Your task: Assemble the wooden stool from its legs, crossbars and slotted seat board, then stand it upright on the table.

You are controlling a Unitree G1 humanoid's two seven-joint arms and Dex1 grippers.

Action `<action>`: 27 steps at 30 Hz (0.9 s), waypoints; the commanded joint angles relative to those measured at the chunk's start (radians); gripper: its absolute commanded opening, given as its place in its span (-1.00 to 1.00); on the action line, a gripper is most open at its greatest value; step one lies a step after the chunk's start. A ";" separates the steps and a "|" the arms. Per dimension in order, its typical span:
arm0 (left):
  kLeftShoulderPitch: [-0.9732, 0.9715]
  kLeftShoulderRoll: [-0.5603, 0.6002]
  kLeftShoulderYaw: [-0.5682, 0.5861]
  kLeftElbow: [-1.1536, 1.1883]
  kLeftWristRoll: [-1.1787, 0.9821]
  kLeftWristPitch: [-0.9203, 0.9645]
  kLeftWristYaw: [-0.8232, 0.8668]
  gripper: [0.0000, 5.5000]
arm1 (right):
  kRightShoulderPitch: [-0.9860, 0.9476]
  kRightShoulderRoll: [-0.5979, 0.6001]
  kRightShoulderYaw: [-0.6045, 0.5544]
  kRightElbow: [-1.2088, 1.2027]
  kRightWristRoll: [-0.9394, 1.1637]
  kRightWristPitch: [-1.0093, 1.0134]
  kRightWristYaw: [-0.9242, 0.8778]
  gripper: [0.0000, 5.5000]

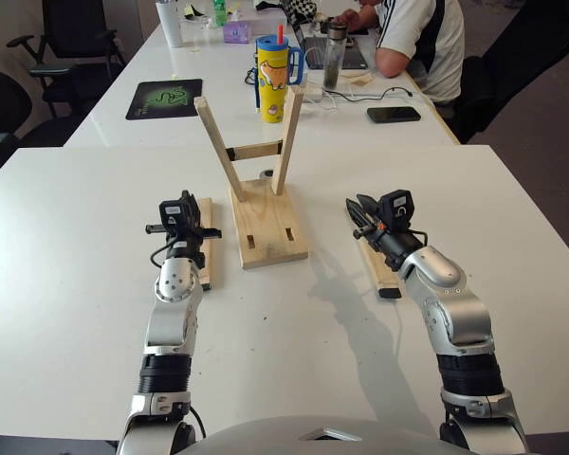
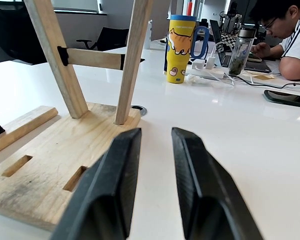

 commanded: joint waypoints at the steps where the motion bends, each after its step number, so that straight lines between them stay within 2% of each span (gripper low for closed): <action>1: 0.113 -0.003 0.015 0.097 -0.010 0.071 -0.015 -0.85 | -0.011 0.008 -0.015 0.007 -0.001 0.003 -0.009 -0.59; 2: 0.103 0.006 0.017 0.085 0.001 0.053 -0.011 -0.75 | -0.011 0.008 -0.016 0.007 -0.001 0.003 -0.009 -0.59; 10: -0.088 0.053 0.022 -0.130 0.018 0.070 -0.022 -0.36 | -0.004 0.008 -0.019 0.004 -0.003 0.000 -0.011 -0.59; 17: -0.230 0.096 0.048 -0.261 0.008 0.159 -0.040 -0.36 | 0.001 0.016 -0.014 0.000 -0.008 -0.005 -0.015 -0.59; 24: -0.481 0.194 0.131 -0.212 -0.065 0.272 -0.094 -0.36 | -0.006 0.018 -0.015 0.003 -0.012 -0.008 -0.010 -0.59; 27: -0.501 0.218 0.138 -0.190 -0.077 0.337 -0.111 -0.36 | -0.007 0.015 -0.017 0.007 -0.012 -0.010 -0.007 -0.59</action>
